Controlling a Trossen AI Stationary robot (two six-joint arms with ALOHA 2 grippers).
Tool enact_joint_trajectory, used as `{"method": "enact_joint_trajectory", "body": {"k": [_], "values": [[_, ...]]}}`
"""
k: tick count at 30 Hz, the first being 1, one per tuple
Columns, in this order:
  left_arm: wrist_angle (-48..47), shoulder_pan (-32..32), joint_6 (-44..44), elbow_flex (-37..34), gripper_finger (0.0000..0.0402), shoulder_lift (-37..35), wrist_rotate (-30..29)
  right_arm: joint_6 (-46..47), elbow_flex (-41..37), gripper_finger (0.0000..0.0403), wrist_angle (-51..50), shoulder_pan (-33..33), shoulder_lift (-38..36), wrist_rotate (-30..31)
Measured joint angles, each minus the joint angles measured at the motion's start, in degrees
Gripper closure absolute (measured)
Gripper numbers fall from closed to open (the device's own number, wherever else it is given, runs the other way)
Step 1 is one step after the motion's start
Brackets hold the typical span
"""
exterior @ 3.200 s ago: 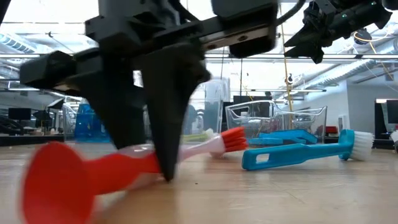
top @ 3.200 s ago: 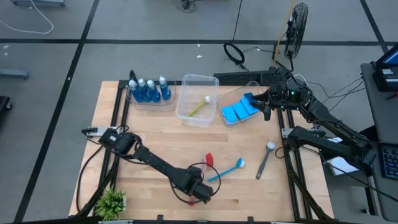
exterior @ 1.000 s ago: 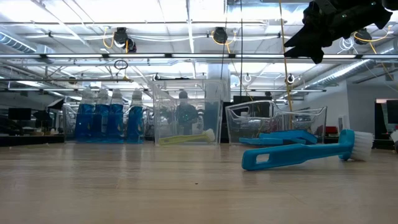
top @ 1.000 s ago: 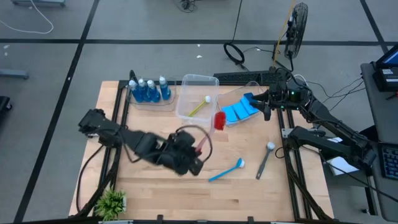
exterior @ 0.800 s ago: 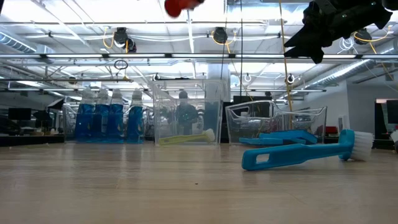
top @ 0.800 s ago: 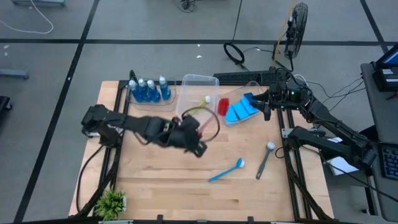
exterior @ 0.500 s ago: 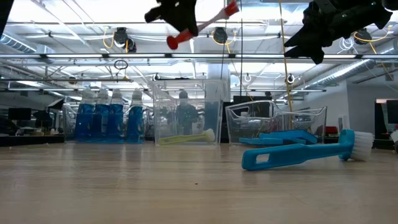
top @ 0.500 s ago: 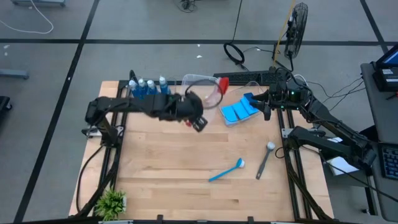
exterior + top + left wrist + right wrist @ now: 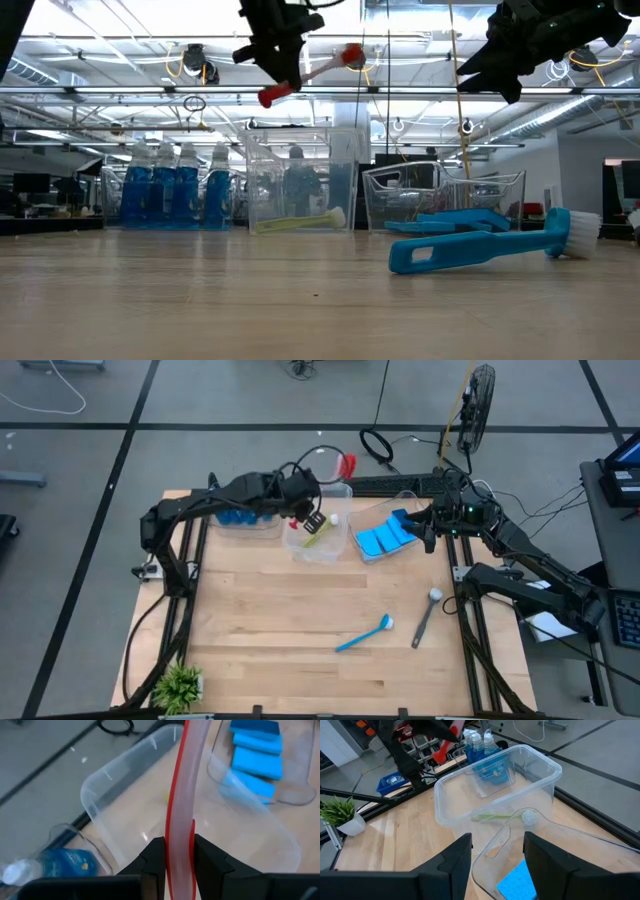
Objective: Pick & Place Kitchen Sink Supplies
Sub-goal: Put the red dish brush into the large transparent bin
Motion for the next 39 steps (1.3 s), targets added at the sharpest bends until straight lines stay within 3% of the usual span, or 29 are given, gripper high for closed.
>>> {"method": "enact_joint_trajectory", "body": {"k": [10, 22, 29, 39], "values": [[-12.95, 2.89, -3.57, 0.02, 0.0328, 0.00, 9.14, 0.02, 0.00, 0.0234, 0.00, -0.02, -0.02, 0.00], [-17.72, 6.19, -6.74, 0.02, 0.0328, 0.00, 23.09, 0.02, 0.00, 0.0234, 0.00, 0.00, 0.00, 0.02], [-22.10, 7.95, -9.25, 0.02, 0.0328, 0.00, 28.39, 0.02, 0.00, 0.0234, 0.00, -0.01, -0.02, 0.02], [-17.52, 7.79, -15.68, 0.02, 0.0328, 0.00, 35.26, -0.04, 0.00, 0.0234, 0.02, -0.02, 0.00, 0.03]]}}
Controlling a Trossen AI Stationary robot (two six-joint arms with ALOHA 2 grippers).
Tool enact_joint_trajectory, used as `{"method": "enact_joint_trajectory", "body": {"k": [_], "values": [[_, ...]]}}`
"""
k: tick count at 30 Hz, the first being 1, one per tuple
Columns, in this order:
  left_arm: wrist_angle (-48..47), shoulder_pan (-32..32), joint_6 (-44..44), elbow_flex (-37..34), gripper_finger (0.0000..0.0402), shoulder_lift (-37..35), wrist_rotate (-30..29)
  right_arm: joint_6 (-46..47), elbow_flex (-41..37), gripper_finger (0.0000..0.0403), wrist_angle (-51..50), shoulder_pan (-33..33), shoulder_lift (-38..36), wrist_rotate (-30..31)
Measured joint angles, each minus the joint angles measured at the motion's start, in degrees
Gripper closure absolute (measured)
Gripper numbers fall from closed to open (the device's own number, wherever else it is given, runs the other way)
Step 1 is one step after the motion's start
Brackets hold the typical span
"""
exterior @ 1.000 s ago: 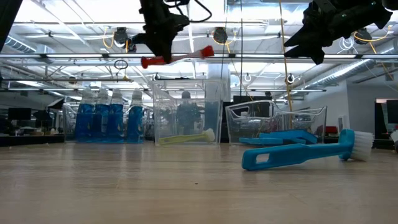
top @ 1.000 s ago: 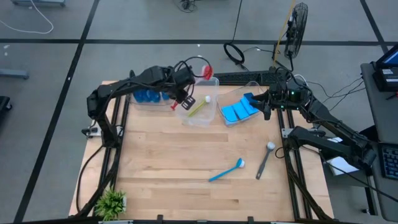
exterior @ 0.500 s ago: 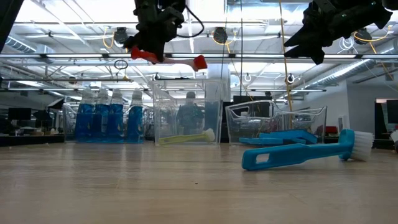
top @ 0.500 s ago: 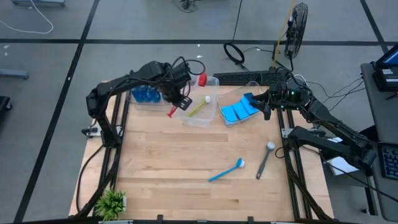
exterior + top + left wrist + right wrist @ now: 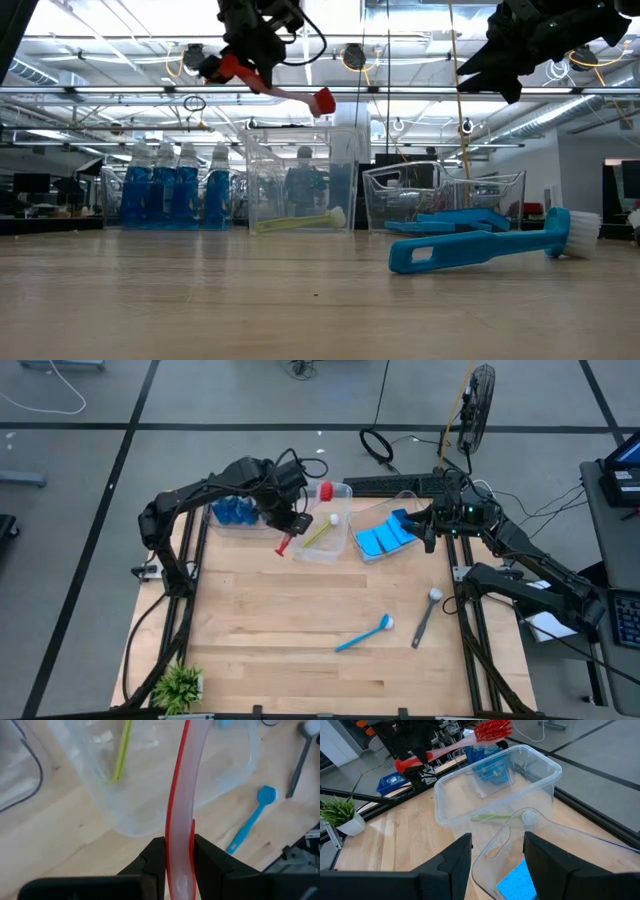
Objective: Pick & Place Kitchen Sink Supplies
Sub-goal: Put the red dish brush into the large transparent bin
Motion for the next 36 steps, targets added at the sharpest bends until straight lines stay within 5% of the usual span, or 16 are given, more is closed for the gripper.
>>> {"method": "enact_joint_trajectory", "body": {"k": [16, 36], "values": [[3.33, 0.52, -3.67, -0.04, 0.0328, 7.68, 5.81, 0.02, 0.00, 0.0234, -0.15, 0.00, -0.02, -0.01], [7.59, 5.62, -10.37, -0.02, 0.0328, 8.20, 11.72, -0.37, 0.00, 0.0234, -1.35, 0.02, -0.02, -0.01]]}}
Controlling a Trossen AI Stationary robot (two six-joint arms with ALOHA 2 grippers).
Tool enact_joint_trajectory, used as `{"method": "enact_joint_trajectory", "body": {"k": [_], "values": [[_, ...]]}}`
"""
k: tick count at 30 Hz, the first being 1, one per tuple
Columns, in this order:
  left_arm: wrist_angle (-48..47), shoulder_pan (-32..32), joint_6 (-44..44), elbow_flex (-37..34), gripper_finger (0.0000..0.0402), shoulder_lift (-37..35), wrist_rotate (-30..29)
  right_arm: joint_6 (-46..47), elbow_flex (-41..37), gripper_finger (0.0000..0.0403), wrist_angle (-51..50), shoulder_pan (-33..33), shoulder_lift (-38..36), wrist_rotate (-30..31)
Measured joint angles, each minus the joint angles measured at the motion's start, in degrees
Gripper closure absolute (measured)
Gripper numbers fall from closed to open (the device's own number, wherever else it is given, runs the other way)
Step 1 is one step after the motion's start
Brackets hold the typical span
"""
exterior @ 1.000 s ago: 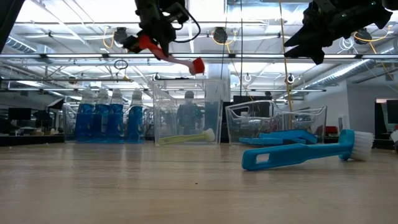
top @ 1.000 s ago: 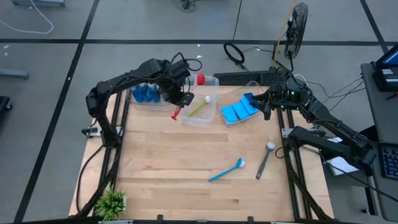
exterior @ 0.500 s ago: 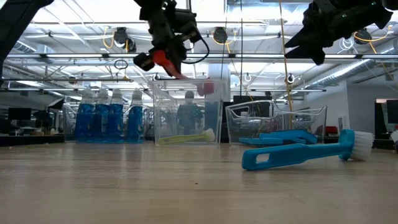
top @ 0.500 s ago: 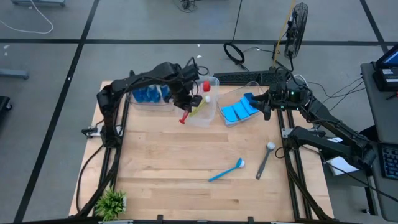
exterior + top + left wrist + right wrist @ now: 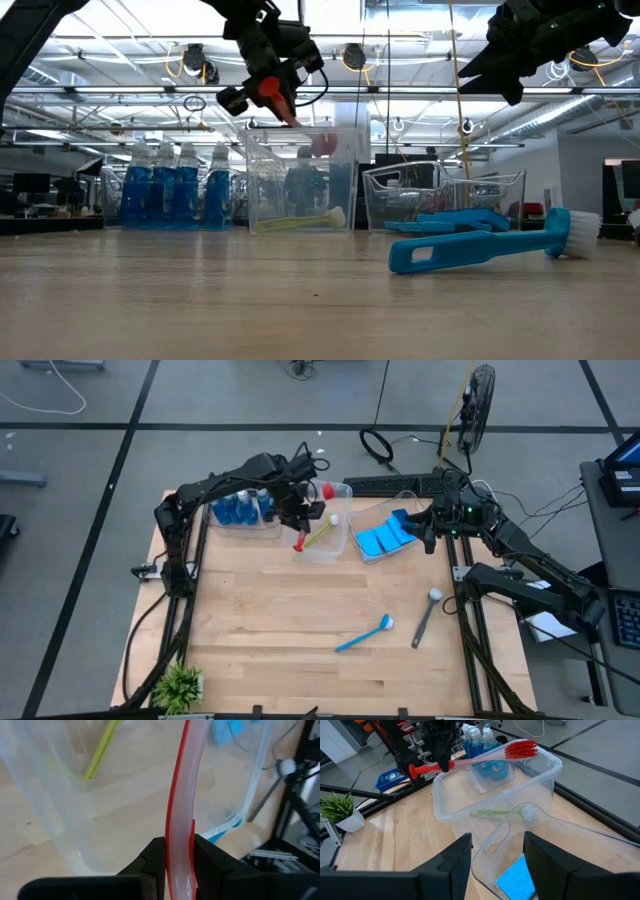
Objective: Pick & Place Kitchen Sink Supplies
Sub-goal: Put the red dish brush into the large transparent bin
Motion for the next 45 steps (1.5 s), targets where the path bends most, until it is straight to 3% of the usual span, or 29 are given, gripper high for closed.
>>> {"method": "enact_joint_trajectory", "body": {"k": [6, 16, 34, 45], "values": [[-0.34, 0.25, 1.44, 0.04, 0.0328, 1.36, 0.40, 0.00, 0.00, 0.0234, -0.04, 0.00, 0.00, 0.00], [0.09, 1.80, 4.95, 0.02, 0.0328, 4.12, 8.92, -0.02, 0.00, 0.0234, -1.46, -0.01, 0.02, 0.00], [1.39, 4.79, 5.76, 0.00, 0.0327, 5.33, 6.95, -1.51, 0.00, 0.0234, -1.22, 0.00, 0.00, 0.00], [1.52, 4.77, 6.22, 0.00, 0.0220, 5.46, 6.44, -1.22, 0.00, 0.0234, -1.21, 0.00, 0.00, 0.00]]}}
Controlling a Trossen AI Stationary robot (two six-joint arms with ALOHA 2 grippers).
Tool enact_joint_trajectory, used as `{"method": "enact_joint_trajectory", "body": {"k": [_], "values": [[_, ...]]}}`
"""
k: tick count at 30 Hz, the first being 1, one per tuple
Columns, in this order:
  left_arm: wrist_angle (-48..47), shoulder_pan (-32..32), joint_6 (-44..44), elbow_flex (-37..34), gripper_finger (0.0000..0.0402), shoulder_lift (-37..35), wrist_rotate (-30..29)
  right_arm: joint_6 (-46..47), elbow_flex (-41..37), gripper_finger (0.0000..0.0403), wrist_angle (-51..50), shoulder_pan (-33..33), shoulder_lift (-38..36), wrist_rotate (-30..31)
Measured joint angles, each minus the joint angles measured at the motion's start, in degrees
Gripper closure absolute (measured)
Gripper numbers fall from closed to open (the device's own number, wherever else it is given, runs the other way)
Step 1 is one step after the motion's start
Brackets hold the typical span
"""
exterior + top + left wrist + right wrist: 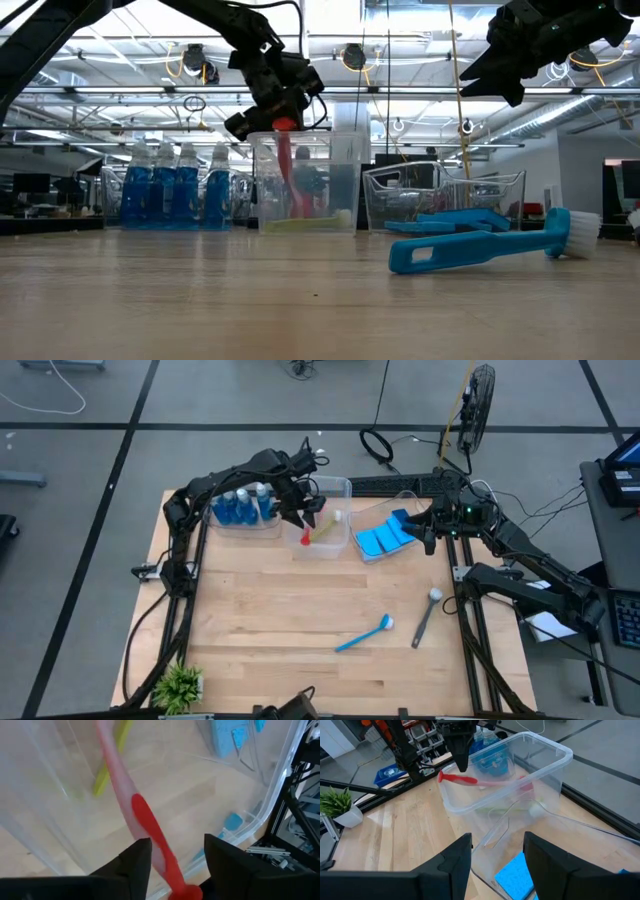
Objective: Pick & Place Kitchen Sink Supplies
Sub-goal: Put the red dish brush into the large transparent bin, then put the gray dish brush into the large transparent bin
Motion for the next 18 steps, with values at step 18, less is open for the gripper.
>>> {"method": "enact_joint_trajectory", "body": {"k": [18], "values": [[0.36, -3.61, -0.92, 0.00, 0.0236, -14.66, -5.13, -0.81, 0.00, 0.0234, 0.26, -0.01, 0.01, -0.33]]}}
